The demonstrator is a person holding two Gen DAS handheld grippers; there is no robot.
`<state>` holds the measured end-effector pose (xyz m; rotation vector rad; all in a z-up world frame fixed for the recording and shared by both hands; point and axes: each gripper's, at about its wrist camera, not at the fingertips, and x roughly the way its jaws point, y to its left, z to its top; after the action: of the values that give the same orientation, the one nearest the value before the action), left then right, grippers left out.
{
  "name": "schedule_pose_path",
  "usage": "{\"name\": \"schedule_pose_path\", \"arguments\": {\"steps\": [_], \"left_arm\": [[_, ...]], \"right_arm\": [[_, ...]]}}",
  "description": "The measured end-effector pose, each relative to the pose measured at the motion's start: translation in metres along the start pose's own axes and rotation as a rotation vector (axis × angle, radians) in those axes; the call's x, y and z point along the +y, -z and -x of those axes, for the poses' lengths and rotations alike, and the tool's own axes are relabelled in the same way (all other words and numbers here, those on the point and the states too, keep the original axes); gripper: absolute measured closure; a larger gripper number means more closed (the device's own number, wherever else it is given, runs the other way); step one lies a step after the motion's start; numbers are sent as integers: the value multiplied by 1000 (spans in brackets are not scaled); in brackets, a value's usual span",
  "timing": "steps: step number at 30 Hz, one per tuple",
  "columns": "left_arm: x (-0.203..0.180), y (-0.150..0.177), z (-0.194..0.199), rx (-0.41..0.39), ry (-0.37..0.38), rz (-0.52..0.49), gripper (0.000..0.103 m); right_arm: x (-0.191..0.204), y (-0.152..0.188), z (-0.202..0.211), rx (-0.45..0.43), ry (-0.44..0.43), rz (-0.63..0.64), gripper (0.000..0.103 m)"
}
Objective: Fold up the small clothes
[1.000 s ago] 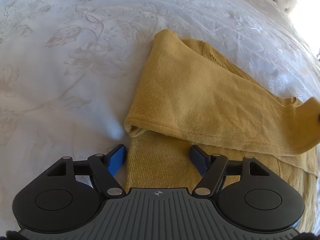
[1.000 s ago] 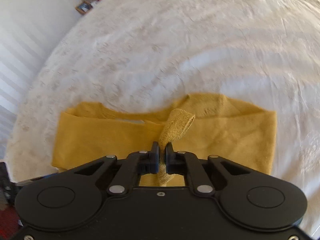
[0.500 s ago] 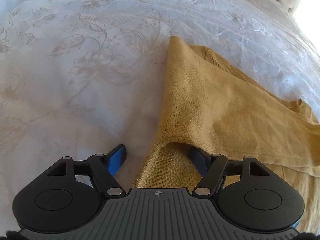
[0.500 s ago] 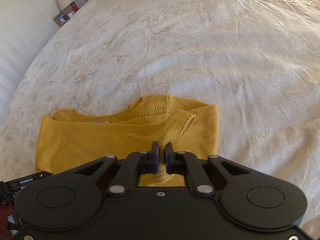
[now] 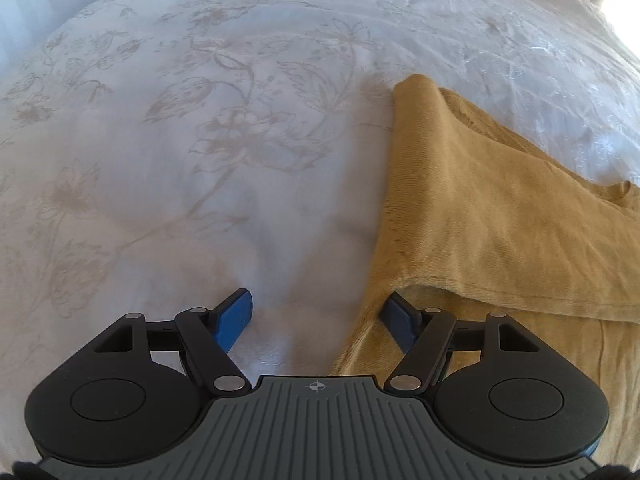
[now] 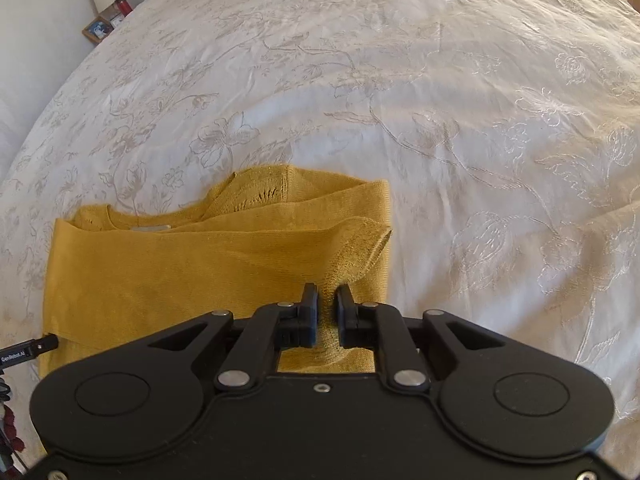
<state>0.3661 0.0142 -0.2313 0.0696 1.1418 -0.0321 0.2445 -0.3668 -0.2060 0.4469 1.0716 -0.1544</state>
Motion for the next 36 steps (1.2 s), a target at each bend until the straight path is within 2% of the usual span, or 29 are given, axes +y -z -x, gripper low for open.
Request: {"name": "schedule_pose_path", "arguments": {"steps": [2, 3, 4, 8, 13, 15, 19, 24, 27, 31, 34, 36], "left_arm": [[9, 1, -1, 21, -26, 33, 31], [13, 2, -1, 28, -20, 52, 30], [15, 2, -1, 32, -16, 61, 30], [10, 0, 8, 13, -40, 45, 30], [4, 6, 28, -53, -62, 72, 31], [-2, 10, 38, -89, -82, 54, 31], [-15, 7, 59, -176, -71, 9, 31], [-56, -16, 55, -254, -32, -166, 31], [-79, -34, 36, -268, -18, -224, 31], [-106, -49, 9, -259, -38, -318, 31], [-108, -55, -15, -228, -90, -385, 31], [-95, -58, -34, -190, -145, -397, 29]], "right_arm": [[-2, 5, -4, 17, 23, -4, 61], [-2, 7, -5, 19, 40, 0, 41], [-2, 10, -5, 17, 53, 8, 29], [-1, 19, 4, -3, 114, 67, 23], [5, 24, 20, -65, 99, 98, 7], [11, 25, 23, -85, 89, 117, 5], [24, 26, 20, -103, 59, 129, 5], [36, 27, 13, -90, 19, 122, 5], [44, 29, 13, -82, 0, 136, 5], [50, 32, 14, -76, -17, 143, 5], [51, 34, 13, -65, -22, 141, 5], [51, 33, 12, -59, -23, 137, 5]]}}
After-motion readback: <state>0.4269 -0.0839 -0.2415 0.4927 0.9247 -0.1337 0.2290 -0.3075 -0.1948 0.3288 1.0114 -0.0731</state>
